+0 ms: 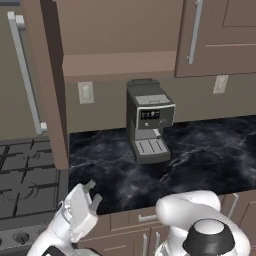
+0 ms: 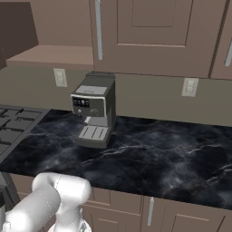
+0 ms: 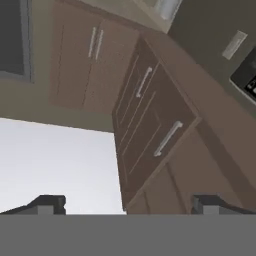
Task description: Pick the bell pepper from the counter and place it in the cabinet. Then close the cabinet.
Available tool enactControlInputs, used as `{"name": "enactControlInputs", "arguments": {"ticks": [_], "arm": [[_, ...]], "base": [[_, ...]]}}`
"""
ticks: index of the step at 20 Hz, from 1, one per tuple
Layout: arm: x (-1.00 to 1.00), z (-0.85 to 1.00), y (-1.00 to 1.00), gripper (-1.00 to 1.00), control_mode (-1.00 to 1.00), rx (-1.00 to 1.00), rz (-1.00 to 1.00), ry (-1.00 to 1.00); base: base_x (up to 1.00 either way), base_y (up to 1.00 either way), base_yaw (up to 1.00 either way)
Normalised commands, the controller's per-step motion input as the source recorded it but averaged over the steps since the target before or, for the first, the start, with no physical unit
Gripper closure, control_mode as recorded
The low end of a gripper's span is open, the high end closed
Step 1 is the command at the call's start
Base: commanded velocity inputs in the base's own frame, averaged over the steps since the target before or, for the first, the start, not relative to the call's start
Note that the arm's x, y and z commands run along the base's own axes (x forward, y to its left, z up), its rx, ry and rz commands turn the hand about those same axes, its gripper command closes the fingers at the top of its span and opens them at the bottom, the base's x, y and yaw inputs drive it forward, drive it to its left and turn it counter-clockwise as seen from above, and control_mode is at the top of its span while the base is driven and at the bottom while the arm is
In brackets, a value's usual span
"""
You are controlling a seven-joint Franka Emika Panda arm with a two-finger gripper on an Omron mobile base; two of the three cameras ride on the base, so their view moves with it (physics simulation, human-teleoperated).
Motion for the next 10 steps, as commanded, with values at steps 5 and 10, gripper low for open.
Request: {"name": "enactControlInputs", "arguments": {"ticks": [5,10], "arm": [[0.67,-0.05,0.76,-1.0,-1.0,-0.2,0.0,-0.35],[0.67,-0.01,0.81,-1.0,-1.0,-0.24,0.0,-0.41]], "base": [[0.0,0.0,0.0],[0.0,0.0,0.0]]}}
